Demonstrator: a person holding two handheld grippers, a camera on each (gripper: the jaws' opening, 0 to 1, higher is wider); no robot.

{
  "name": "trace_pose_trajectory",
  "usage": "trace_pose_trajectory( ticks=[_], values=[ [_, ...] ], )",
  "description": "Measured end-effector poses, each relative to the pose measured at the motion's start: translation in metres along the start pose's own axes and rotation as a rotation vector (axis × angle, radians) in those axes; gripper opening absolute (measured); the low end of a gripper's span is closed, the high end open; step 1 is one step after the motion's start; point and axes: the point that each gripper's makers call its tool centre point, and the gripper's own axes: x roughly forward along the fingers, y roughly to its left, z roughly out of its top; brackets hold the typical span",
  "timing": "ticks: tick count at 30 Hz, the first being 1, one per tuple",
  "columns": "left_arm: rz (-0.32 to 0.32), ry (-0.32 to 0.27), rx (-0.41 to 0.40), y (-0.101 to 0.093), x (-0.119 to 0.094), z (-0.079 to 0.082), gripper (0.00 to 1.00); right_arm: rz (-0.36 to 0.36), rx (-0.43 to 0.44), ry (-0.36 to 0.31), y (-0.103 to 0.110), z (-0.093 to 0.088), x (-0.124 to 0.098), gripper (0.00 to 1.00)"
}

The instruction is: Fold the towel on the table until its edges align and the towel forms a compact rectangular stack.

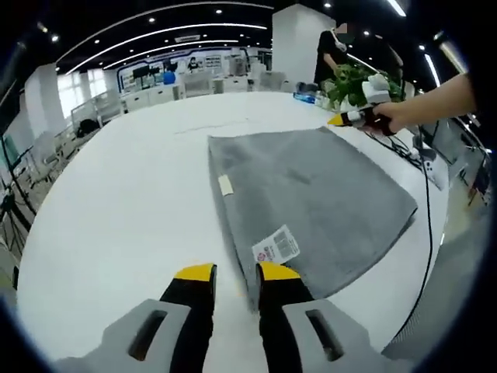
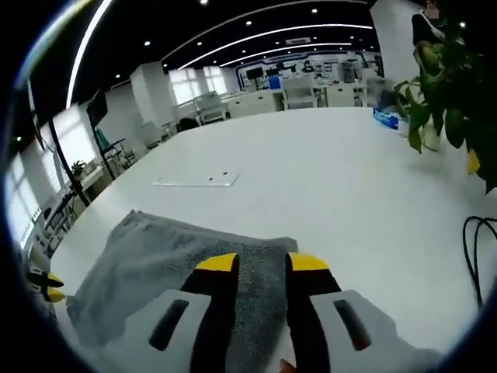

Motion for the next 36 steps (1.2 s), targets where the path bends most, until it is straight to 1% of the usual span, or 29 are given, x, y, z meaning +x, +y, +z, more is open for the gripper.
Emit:
trace_pose_trajectory(
  ticks=[1, 2, 3, 5, 8, 9, 10, 11, 14, 16, 17, 18, 19, 21, 23, 24, 26, 28, 29, 30, 32, 36],
  values=[
    [-0.036, -0.001, 0.017, -0.009, 0.002, 0.006, 0.26, 0.008, 0.004, -0.007, 0.001, 0.002, -0.003, 0.26],
    [-0.059, 0.004, 0.028, -0.017, 0.004, 0.009, 0.28, 0.032, 0.009, -0.018, 0.004, 0.006, -0.006, 0.29],
    [-0.063, 0.006, 0.036, -0.019, 0.004, 0.01, 0.3, 0.035, 0.008, -0.015, 0.004, 0.006, -0.008, 0.32],
    [-0.098, 0.004, 0.095, -0.034, 0.008, 0.019, 0.37, 0.041, 0.001, -0.012, 0.004, 0.008, -0.014, 0.35],
    [-0.157, -0.03, 0.187, -0.064, 0.013, 0.035, 0.42, 0.047, 0.003, -0.019, 0.002, 0.012, -0.021, 0.36],
    [-0.176, -0.033, 0.21, -0.072, 0.014, 0.038, 0.43, 0.049, 0.003, -0.018, 0.002, 0.013, -0.024, 0.36],
    [-0.214, -0.041, 0.238, -0.086, 0.015, 0.042, 0.44, 0.054, -0.003, -0.013, 0.003, 0.012, -0.026, 0.36],
    [-0.237, -0.05, 0.255, -0.096, 0.016, 0.046, 0.44, 0.059, -0.023, -0.011, 0.004, 0.013, -0.029, 0.35],
    [-0.293, -0.065, 0.324, -0.127, 0.021, 0.053, 0.45, 0.062, -0.046, -0.008, 0.004, 0.014, -0.034, 0.35],
    [-0.318, -0.063, 0.349, -0.142, 0.024, 0.054, 0.47, 0.062, -0.041, -0.009, 0.003, 0.015, -0.037, 0.35],
    [-0.344, -0.07, 0.374, -0.154, 0.025, 0.057, 0.47, 0.06, -0.044, -0.009, 0.002, 0.015, -0.038, 0.35],
    [-0.362, -0.071, 0.386, -0.162, 0.026, 0.058, 0.47, 0.059, -0.049, -0.006, 0.002, 0.014, -0.038, 0.35],
    [-0.388, -0.079, 0.392, -0.174, 0.027, 0.06, 0.47, 0.053, -0.078, 0.011, 0.0, 0.011, -0.039, 0.35],
    [-0.433, -0.074, 0.417, -0.193, 0.03, 0.059, 0.47, 0.039, -0.122, 0.048, -0.003, 0.004, -0.038, 0.35],
    [-0.462, -0.073, 0.453, -0.208, 0.032, 0.059, 0.48, 0.035, -0.13, 0.065, -0.003, -0.002, -0.036, 0.35],
    [-0.468, -0.071, 0.46, -0.211, 0.033, 0.058, 0.48, 0.036, -0.13, 0.071, -0.002, -0.004, -0.035, 0.36],
    [-0.503, -0.066, 0.484, -0.226, 0.035, 0.056, 0.48, 0.036, -0.131, 0.081, -0.003, -0.007, -0.034, 0.36],
    [-0.539, -0.045, 0.507, -0.241, 0.035, 0.052, 0.46, 0.034, -0.133, 0.088, -0.004, -0.009, -0.032, 0.36],
    [-0.543, -0.051, 0.513, -0.245, 0.035, 0.053, 0.45, 0.033, -0.134, 0.092, -0.005, -0.01, -0.032, 0.36],
    [-0.564, -0.059, 0.532, -0.254, 0.034, 0.053, 0.45, 0.031, -0.133, 0.097, -0.006, -0.011, -0.03, 0.36],
    [-0.592, -0.062, 0.541, -0.268, 0.034, 0.053, 0.44, 0.028, -0.131, 0.099, -0.008, -0.012, -0.028, 0.36],
    [-0.616, -0.052, 0.579, -0.283, 0.039, 0.051, 0.44, 0.014, -0.114, 0.092, -0.014, -0.012, -0.024, 0.37]
  ],
)
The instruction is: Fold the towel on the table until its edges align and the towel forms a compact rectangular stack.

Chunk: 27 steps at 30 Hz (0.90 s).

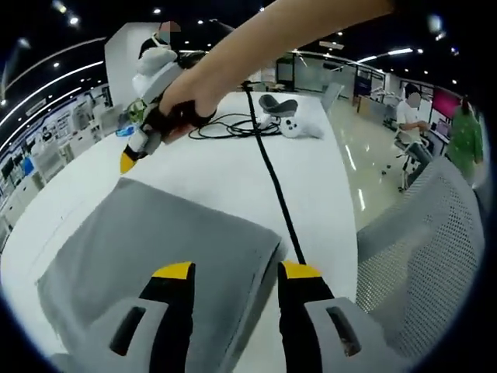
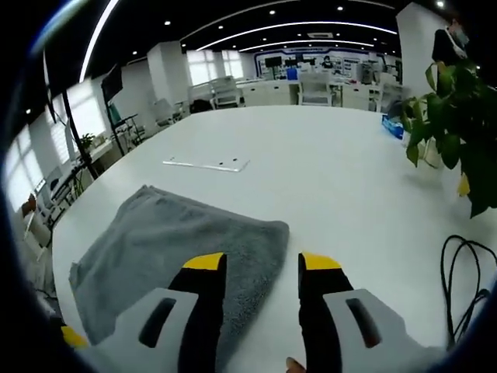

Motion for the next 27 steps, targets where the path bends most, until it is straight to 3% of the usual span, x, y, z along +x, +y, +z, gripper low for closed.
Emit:
trace_pose_trajectory(
  ticks=[6, 12, 20, 22, 27],
  values=[
    [-0.035, 0.006, 0.016, -0.01, 0.014, 0.001, 0.39, 0.005, 0.01, 0.007, -0.002, -0.005, 0.008, 0.38],
    [-0.076, -0.002, 0.03, -0.023, 0.022, 0.004, 0.25, 0.018, 0.025, 0.016, -0.008, -0.009, 0.024, 0.38],
    [-0.106, 0.008, 0.014, -0.032, 0.033, 0.003, 0.21, 0.018, 0.043, 0.019, -0.005, -0.015, 0.03, 0.37],
    [-0.117, 0.013, 0.008, -0.036, 0.036, 0.002, 0.19, -0.004, 0.037, 0.041, -0.008, -0.02, 0.031, 0.35],
    [-0.121, 0.015, 0.008, -0.039, 0.044, 0.002, 0.19, -0.02, 0.071, 0.024, -0.015, -0.023, 0.034, 0.34]
  ],
)
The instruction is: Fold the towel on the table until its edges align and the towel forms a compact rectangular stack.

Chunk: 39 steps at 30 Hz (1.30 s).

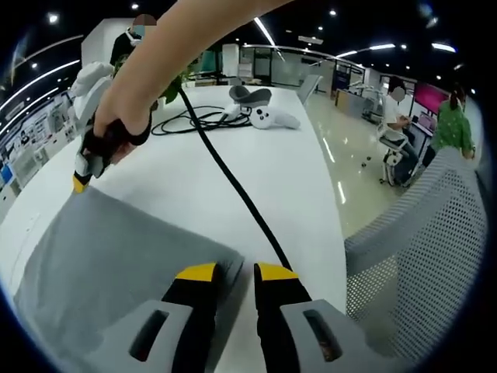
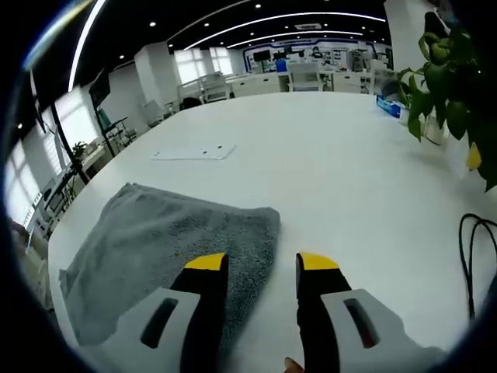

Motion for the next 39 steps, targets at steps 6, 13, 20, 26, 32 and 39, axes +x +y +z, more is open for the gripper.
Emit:
trace_pose_trajectory(
  ticks=[6, 13, 20, 26, 32, 39],
  values=[
    [-0.005, -0.001, 0.006, -0.002, 0.008, 0.0, 0.17, -0.008, 0.028, -0.032, -0.003, 0.005, 0.004, 0.33],
    [0.004, 0.033, -0.025, -0.001, 0.017, -0.007, 0.14, -0.011, 0.012, -0.014, -0.006, -0.001, 0.014, 0.31],
    [0.006, 0.052, 0.005, -0.003, 0.018, -0.008, 0.14, -0.004, 0.009, -0.04, -0.007, 0.004, 0.019, 0.29],
    [0.028, 0.067, 0.007, 0.001, 0.019, -0.008, 0.09, -0.008, 0.011, -0.082, -0.012, 0.014, 0.024, 0.2],
    [0.051, 0.066, 0.009, 0.005, 0.02, -0.008, 0.03, -0.001, 0.01, -0.074, -0.014, 0.012, 0.027, 0.14],
    [0.082, 0.055, 0.007, 0.005, 0.02, -0.007, 0.01, 0.034, -0.005, -0.057, -0.005, 0.008, 0.028, 0.03]
  ],
)
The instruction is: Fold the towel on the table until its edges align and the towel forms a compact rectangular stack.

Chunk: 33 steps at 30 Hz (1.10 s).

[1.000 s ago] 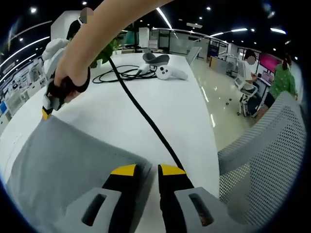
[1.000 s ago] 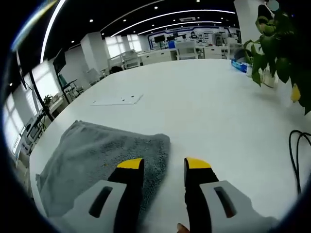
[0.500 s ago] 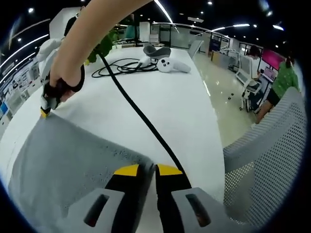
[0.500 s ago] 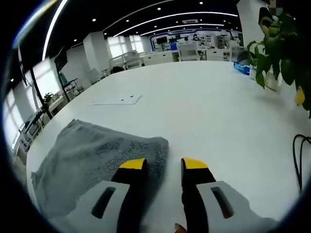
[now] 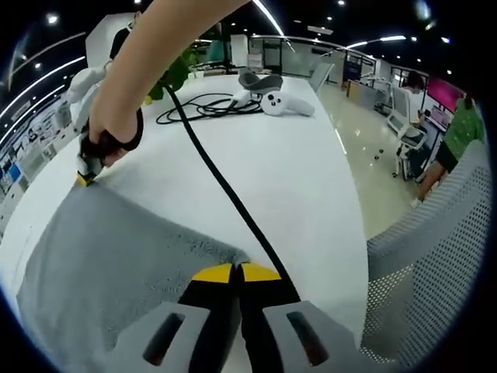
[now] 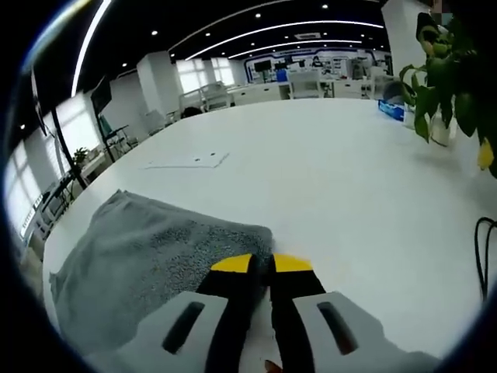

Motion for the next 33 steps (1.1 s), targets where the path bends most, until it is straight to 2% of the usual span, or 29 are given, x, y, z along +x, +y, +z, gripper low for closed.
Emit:
trace_pose_trajectory(
  ticks=[11, 17, 23, 25, 29, 33],
  values=[
    [-0.022, -0.061, -0.056, 0.001, -0.012, 0.009, 0.01, 0.022, 0.036, 0.0, 0.004, 0.008, -0.011, 0.01],
    [0.01, -0.121, -0.118, 0.009, -0.031, 0.02, 0.01, 0.04, 0.061, -0.016, 0.01, 0.02, -0.017, 0.01],
    [0.038, -0.157, -0.131, 0.02, -0.048, 0.027, 0.01, 0.071, 0.111, -0.036, 0.021, 0.033, -0.026, 0.01],
    [0.056, -0.184, -0.153, 0.027, -0.057, 0.029, 0.01, 0.084, 0.113, -0.038, 0.026, 0.037, -0.027, 0.01],
    [0.082, -0.221, -0.214, 0.034, -0.067, 0.026, 0.01, 0.108, 0.089, -0.046, 0.036, 0.047, -0.032, 0.01],
    [0.099, -0.23, -0.226, 0.037, -0.074, 0.024, 0.01, 0.125, 0.08, -0.057, 0.046, 0.055, -0.035, 0.01]
  ],
)
